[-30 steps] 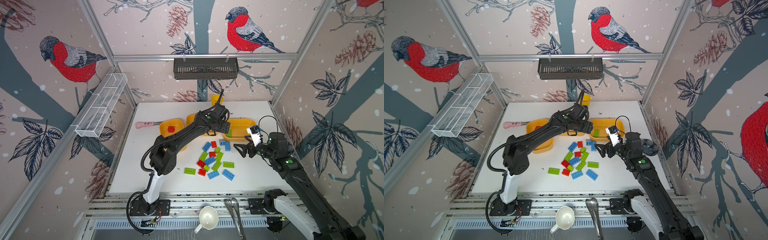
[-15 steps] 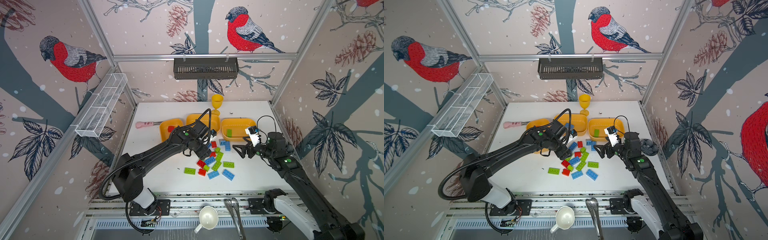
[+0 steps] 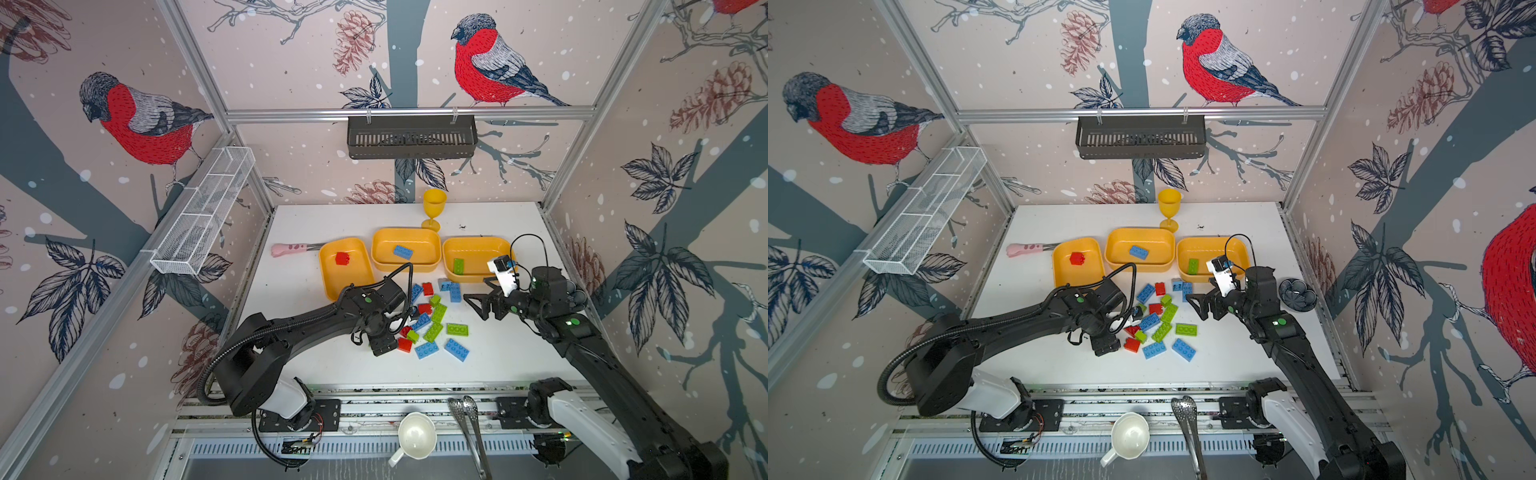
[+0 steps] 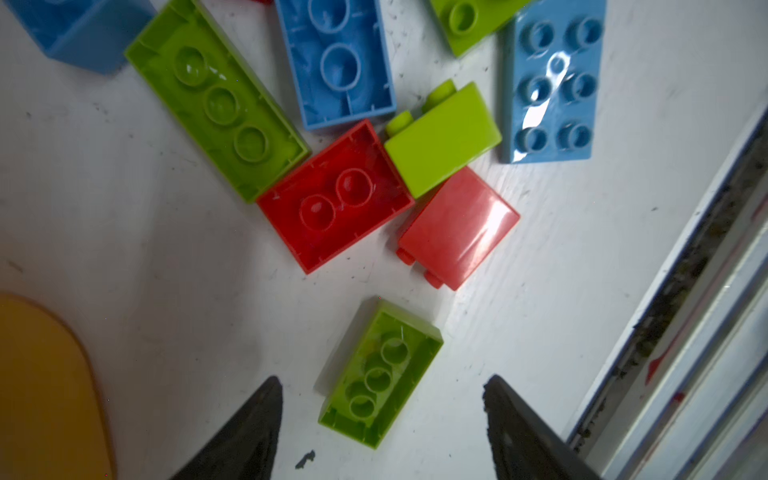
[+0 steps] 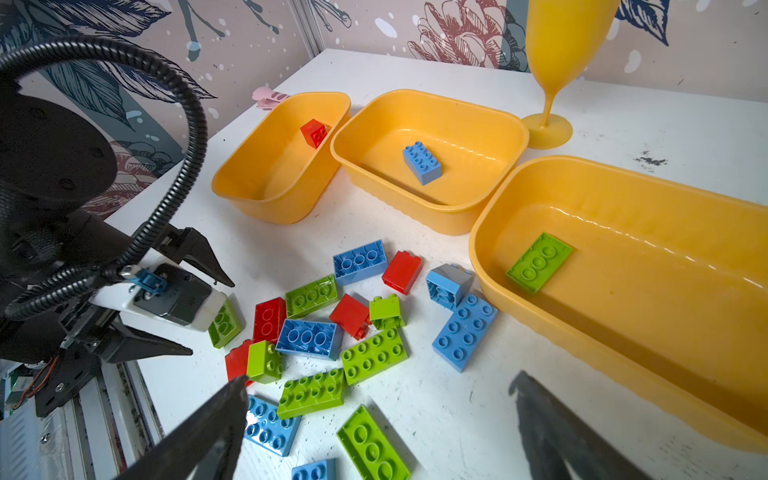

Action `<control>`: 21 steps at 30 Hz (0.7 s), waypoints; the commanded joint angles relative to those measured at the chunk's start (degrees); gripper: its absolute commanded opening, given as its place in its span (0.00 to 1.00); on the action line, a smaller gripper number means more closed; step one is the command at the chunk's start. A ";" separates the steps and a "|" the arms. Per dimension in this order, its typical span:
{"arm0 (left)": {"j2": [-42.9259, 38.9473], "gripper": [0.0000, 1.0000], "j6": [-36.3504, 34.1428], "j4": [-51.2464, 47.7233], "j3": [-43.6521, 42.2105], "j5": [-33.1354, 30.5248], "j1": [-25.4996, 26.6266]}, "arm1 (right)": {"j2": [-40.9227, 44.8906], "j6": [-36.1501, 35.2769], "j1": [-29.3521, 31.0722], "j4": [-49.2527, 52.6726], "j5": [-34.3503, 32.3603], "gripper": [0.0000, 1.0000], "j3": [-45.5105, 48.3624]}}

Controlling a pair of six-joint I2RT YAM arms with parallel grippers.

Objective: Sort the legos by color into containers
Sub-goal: 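Move the left gripper to a green brick nearer the robot and grasp it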

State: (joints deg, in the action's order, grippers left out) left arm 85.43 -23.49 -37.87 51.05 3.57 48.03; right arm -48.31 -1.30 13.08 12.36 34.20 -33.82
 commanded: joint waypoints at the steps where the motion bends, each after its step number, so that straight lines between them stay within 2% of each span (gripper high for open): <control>1: 1.01 0.76 -4.77 1.07 -0.92 -2.27 0.13 | -0.44 0.29 0.31 -0.07 0.61 0.99 -0.15; 11: 4.21 0.67 -8.75 3.22 -2.45 -4.10 0.09 | -1.31 0.42 0.63 -0.16 0.59 0.99 -0.23; 18: 5.29 0.40 -8.62 2.62 -2.19 -3.33 0.13 | -1.21 0.33 0.63 -0.12 0.43 0.99 -0.19; 21: 4.39 0.33 -7.91 1.00 -1.45 -2.66 0.13 | -1.17 0.33 0.63 -0.23 0.44 0.99 -0.10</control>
State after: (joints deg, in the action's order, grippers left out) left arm 90.41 -30.59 -35.42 48.93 0.69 48.21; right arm -49.58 -1.30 13.56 12.40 34.22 -33.85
